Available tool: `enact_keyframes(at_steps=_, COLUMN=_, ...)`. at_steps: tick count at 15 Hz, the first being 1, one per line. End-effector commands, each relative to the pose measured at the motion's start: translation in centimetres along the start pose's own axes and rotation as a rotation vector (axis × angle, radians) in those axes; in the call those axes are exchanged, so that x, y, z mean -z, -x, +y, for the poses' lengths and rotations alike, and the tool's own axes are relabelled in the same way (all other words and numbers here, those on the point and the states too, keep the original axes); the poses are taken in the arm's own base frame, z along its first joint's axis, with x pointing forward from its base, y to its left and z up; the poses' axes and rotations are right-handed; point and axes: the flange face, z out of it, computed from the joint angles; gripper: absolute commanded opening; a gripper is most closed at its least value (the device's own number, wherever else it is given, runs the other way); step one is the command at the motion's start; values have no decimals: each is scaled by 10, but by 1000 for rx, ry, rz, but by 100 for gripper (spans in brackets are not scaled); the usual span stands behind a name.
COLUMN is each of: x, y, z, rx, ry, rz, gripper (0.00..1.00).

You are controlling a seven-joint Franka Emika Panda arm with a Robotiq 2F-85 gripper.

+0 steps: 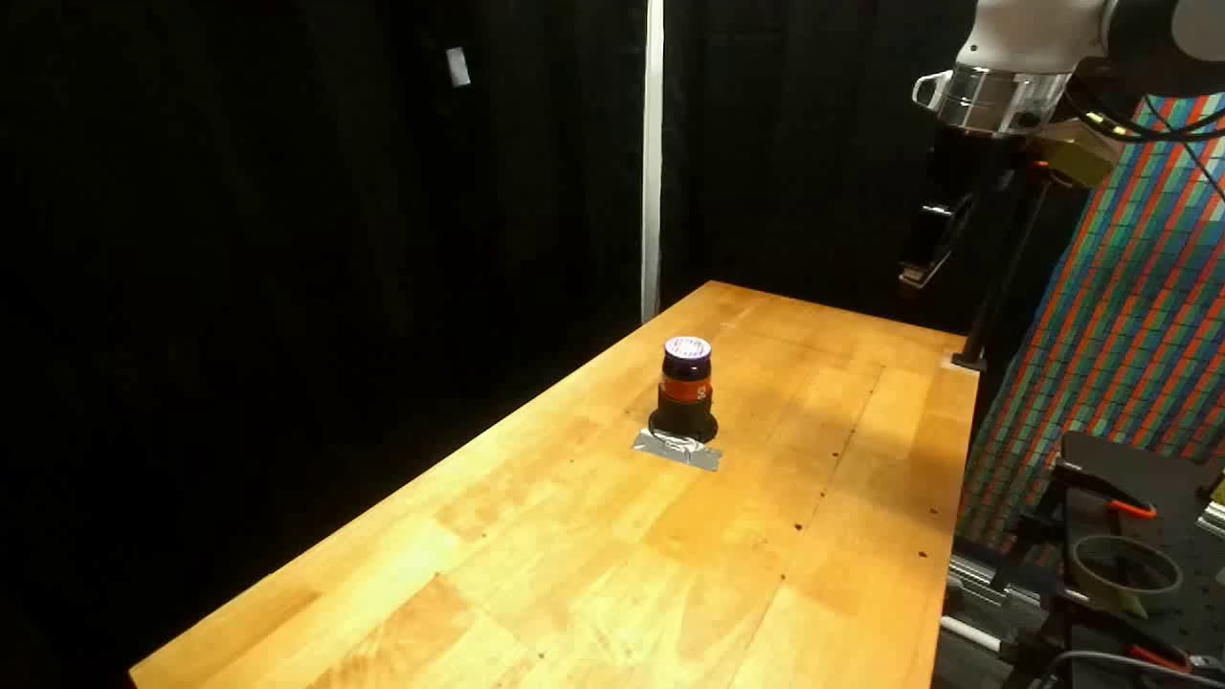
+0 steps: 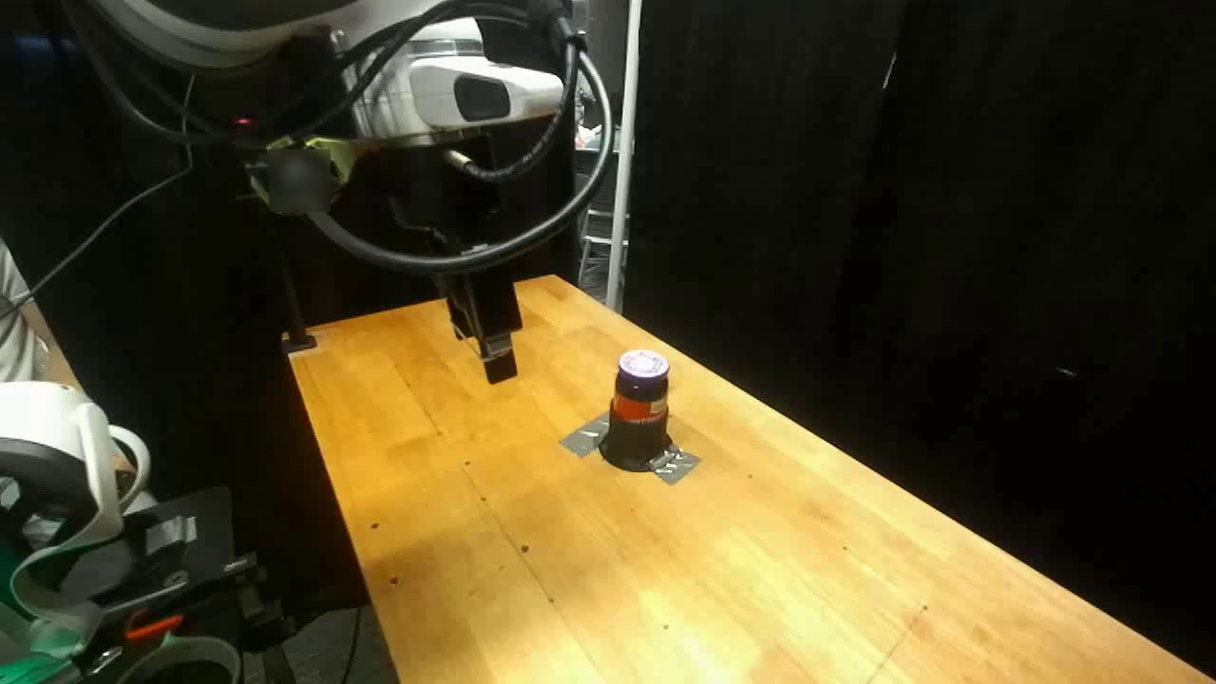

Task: Put the rubber band around the cup

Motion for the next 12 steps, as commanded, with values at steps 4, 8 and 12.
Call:
enact_keyframes(at_steps=4, x=6, y=-4, z=0, rx=-1, ry=-1, rz=12, gripper=100)
enact_keyframes(at_steps=8, x=6, y=-71, z=-42, rx=73, ry=-56, rz=-41, gripper=100)
enact_keyframes(at_steps=12, x=-11, y=-135, z=-65, rx=72, ry=-70, rz=-25, gripper=100)
